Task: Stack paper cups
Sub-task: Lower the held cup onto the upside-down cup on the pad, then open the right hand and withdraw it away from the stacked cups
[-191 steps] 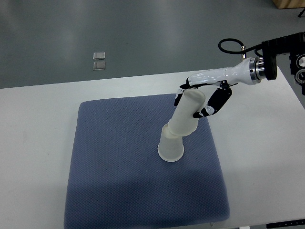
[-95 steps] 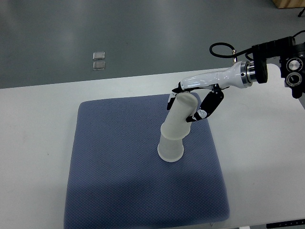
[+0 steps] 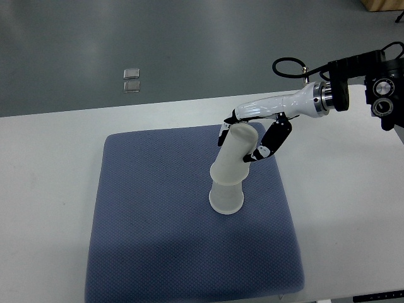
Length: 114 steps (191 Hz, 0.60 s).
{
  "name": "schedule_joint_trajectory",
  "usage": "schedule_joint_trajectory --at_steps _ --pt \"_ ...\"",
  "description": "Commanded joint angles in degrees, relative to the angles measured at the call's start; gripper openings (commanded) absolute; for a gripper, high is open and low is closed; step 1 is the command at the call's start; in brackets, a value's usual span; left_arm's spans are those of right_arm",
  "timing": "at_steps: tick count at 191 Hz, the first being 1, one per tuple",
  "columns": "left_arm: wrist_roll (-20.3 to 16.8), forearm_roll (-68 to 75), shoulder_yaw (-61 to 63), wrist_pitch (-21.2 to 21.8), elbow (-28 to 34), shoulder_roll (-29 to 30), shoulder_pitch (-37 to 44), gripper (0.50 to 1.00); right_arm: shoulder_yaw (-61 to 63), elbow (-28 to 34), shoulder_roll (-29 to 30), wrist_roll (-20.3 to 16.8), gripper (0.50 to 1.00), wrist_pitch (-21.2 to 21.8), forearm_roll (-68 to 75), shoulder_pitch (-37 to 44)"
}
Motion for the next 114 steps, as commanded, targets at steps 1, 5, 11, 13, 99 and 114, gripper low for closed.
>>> schedule_joint_trajectory --at_steps 1,5,11,13,99,114 --pt "-0.1 0.0 0.0 0.0 0.0 0.0 0.0 1.000 0.0 0.0 0.6 0.0 0.707 0.0 0.0 -0.1" --pt "-0.1 0.0 0.0 0.0 0.0 0.0 0.0 1.000 0.0 0.0 0.7 0.0 0.707 0.0 0.0 -0.2" --pt "0.0 0.0 0.0 0.1 0.0 0.0 0.0 1.000 0.0 0.0 0.8 0.0 0.707 0.0 0.0 -0.2" --pt "0.0 0.0 0.0 0.0 0.0 0.0 0.0 1.000 0.0 0.0 0.8 0.0 0.707 0.0 0.0 -0.2" --pt "0.0 0.0 0.0 0.0 0.0 0.0 0.0 1.000 -0.1 0.0 1.2 -0.1 0.805 -0.4 -0.2 -0.8" --pt "-0.1 0.0 0.0 0.0 0.0 0.0 0.0 1.000 0.0 0.0 1.2 0.0 0.866 -0.4 -0.1 -1.0"
